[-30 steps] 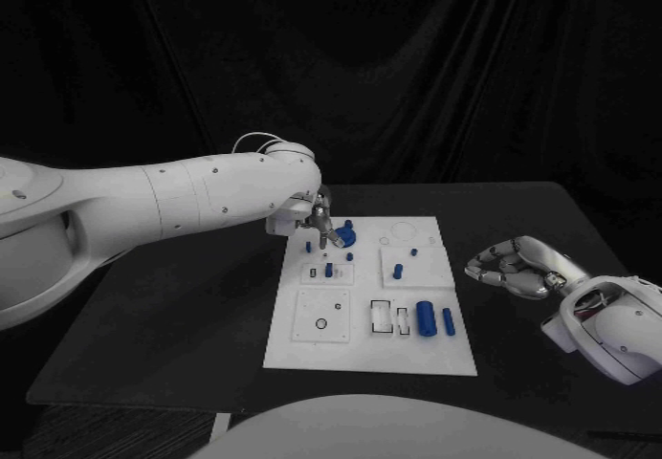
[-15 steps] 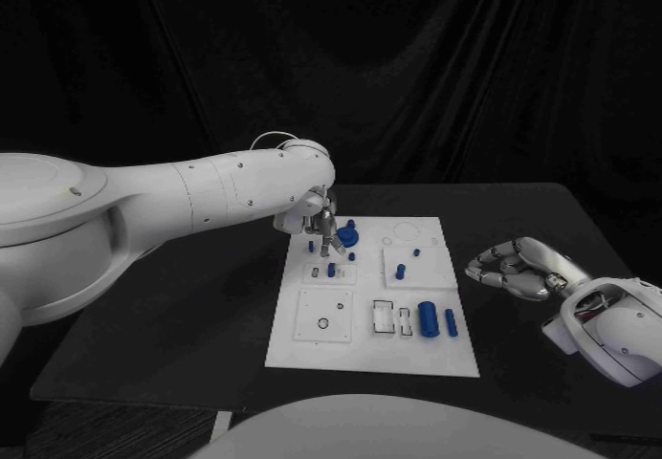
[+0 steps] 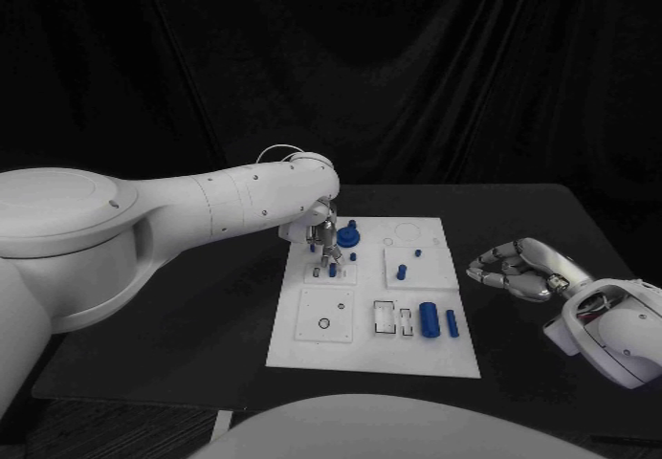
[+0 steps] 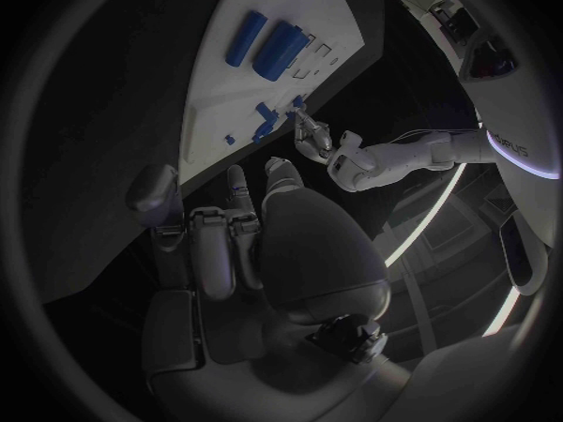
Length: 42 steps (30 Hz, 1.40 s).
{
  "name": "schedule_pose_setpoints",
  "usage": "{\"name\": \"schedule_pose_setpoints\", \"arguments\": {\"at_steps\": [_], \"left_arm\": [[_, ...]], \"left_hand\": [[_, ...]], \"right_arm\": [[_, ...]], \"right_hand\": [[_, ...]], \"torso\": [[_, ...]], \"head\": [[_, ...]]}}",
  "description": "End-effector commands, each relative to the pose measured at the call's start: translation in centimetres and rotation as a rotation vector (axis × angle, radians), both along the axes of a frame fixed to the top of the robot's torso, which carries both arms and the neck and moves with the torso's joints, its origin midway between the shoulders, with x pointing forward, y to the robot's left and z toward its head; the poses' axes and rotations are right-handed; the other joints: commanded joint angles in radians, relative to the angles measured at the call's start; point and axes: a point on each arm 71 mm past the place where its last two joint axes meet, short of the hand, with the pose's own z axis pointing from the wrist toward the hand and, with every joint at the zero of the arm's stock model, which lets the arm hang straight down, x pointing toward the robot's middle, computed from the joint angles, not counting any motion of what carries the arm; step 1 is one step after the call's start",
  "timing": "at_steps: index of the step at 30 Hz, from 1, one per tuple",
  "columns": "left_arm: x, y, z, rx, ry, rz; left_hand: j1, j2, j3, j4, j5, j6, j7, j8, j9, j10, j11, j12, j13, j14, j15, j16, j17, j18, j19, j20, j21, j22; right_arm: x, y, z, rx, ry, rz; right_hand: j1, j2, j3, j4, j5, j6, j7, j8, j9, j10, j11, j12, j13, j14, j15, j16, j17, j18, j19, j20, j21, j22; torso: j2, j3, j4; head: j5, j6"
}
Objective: Assemble the parts on the task board
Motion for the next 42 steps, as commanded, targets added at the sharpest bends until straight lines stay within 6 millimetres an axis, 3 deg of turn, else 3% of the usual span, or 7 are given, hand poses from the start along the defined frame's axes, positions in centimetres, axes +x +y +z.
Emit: {"name": "schedule_pose_setpoints", "arguments": {"at_steps": [1, 13, 20, 30, 34, 36, 42], "left_arm": [[-0.1, 0.1, -0.4, 0.023, 0.019, 0.013], [0.0, -0.1, -1.0, 0.018, 0.007, 0.036], [0.0, 0.0, -1.3, 0.018, 0.007, 0.044], [-0.1, 0.0, -1.8, -0.018, 0.030, 0.085], [-0.1, 0.0, -1.8, -0.020, 0.034, 0.088], [-0.1, 0.0, -1.9, -0.020, 0.036, 0.088], [-0.2, 0.1, -1.9, -0.020, 0.040, 0.087]], "left_hand": [[0.014, -0.001, 0.002, -0.007, 0.008, 0.009, 0.001, 0.001, -0.003, 0.106, -0.009, 0.003, 0.262, 0.104, -0.004, 0.003, 0.263, 0.008, 0.065, -0.010, -0.001, 0.223], [0.017, 0.002, 0.005, -0.007, 0.013, 0.020, -0.002, 0.005, -0.009, 0.106, -0.010, 0.003, 0.262, 0.104, -0.005, 0.003, 0.263, 0.008, 0.065, -0.010, -0.002, 0.223], [0.043, -0.007, 0.020, -0.019, 0.075, 0.040, -0.010, 0.009, -0.025, 0.106, -0.018, 0.003, 0.262, 0.104, -0.011, 0.003, 0.263, 0.008, 0.066, -0.015, -0.001, 0.223], [0.074, -0.015, 0.048, -0.041, 0.124, 0.058, -0.020, 0.017, -0.024, 0.106, -0.026, 0.003, 0.262, 0.104, -0.018, 0.003, 0.263, 0.008, 0.065, -0.022, -0.004, 0.223], [0.097, -0.025, 0.091, -0.058, 0.099, 0.062, -0.026, 0.021, -0.018, 0.106, -0.031, 0.003, 0.262, 0.104, -0.023, 0.003, 0.263, 0.009, 0.065, -0.027, -0.006, 0.223], [0.089, -0.043, 0.137, -0.059, 0.060, 0.068, -0.030, 0.026, -0.009, 0.106, -0.034, 0.003, 0.262, 0.104, -0.026, 0.003, 0.263, 0.009, 0.065, -0.031, -0.006, 0.223], [0.066, -0.080, 0.219, -0.065, 0.044, 0.079, -0.036, 0.040, 0.012, 0.106, -0.040, 0.003, 0.262, 0.104, -0.030, 0.003, 0.263, 0.009, 0.065, -0.035, -0.008, 0.222]], "right_arm": [[-0.1, 0.0, -0.1, -0.002, 0.004, -0.002], [-0.1, 0.0, -0.1, -0.002, 0.004, -0.002], [-0.1, 0.0, -0.1, -0.002, 0.005, -0.003], [-0.1, 0.0, -0.1, -0.004, 0.010, -0.004], [-0.1, 0.1, -0.1, -0.005, 0.012, -0.004], [-0.1, 0.1, -0.1, -0.005, 0.013, -0.004], [-0.1, 0.1, -0.1, -0.006, 0.014, -0.004]], "right_hand": [[0.011, 0.000, 0.003, 0.002, 0.004, 0.004, 0.005, -0.003, -0.001, 0.094, -0.002, -0.007, 0.178, 0.064, -0.009, -0.006, 0.188, 0.018, -0.008, -0.001, -0.004, 0.113], [0.011, 0.000, 0.003, 0.002, 0.004, 0.004, 0.005, -0.003, -0.001, 0.094, -0.002, -0.007, 0.178, 0.064, -0.009, -0.006, 0.188, 0.018, -0.008, -0.001, -0.004, 0.113], [0.011, 0.000, 0.003, 0.002, 0.005, 0.004, 0.005, -0.003, -0.001, 0.094, -0.002, -0.007, 0.178, 0.064, -0.008, -0.006, 0.188, 0.018, -0.008, -0.001, -0.005, 0.113], [0.012, 0.001, 0.004, 0.002, 0.005, 0.005, 0.005, -0.003, -0.001, 0.094, -0.002, -0.007, 0.177, 0.063, -0.008, -0.006, 0.187, 0.019, -0.009, -0.001, -0.007, 0.112], [0.012, 0.001, 0.004, 0.002, 0.006, 0.005, 0.005, -0.003, -0.001, 0.092, -0.003, -0.008, 0.176, 0.062, -0.008, -0.008, 0.184, 0.020, -0.011, -0.001, -0.012, 0.111], [0.012, 0.001, 0.004, 0.002, 0.006, 0.005, 0.005, -0.003, -0.001, 0.091, -0.003, -0.009, 0.175, 0.062, -0.008, -0.009, 0.184, 0.020, -0.013, -0.001, -0.014, 0.110], [0.013, 0.001, 0.005, 0.002, 0.006, 0.006, 0.005, -0.003, -0.001, 0.090, -0.003, -0.010, 0.174, 0.061, -0.008, -0.010, 0.182, 0.021, -0.014, -0.001, -0.018, 0.110]], "torso": [[0.000, -0.0001, -0.0003], [0.001, 0.0001, 0.0001], [0.000, 0.0000, 0.0000], [0.000, -0.0001, 0.0002], [0.000, 0.0001, 0.0003], [0.000, 0.0001, 0.0004], [0.000, -0.0001, 0.0004]], "head": [[0.001, 0.000], [0.000, 0.000], [0.002, 0.000], [0.003, 0.000], [0.003, 0.000], [0.002, 0.000], [0.003, 0.000]]}}
